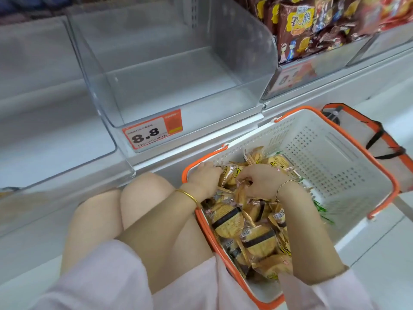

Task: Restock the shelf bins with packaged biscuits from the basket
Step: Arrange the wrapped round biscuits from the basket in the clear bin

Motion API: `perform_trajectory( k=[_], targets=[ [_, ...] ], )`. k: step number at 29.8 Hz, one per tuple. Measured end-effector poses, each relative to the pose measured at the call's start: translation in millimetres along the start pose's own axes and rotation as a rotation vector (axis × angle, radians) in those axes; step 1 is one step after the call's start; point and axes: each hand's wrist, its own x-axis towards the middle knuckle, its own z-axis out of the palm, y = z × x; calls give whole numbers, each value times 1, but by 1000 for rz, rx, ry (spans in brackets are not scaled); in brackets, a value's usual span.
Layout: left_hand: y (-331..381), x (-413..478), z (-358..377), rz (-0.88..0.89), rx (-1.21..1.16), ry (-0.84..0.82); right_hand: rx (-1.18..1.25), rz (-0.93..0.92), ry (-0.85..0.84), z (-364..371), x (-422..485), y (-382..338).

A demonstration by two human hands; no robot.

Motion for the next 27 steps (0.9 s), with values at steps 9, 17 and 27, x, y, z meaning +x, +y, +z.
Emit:
perform_trajectory(
  k=[9,17,27],
  targets=[
    [0,-28,-49,-2,-177,394,145,-114,367,-27,-24,2],
    [-26,-110,-131,-68,-296,592,633,-388,452,-42,-49,-58],
    [-99,-232,-195,-38,-625,692,670,-780,468,-49,-52,-169]
  ],
)
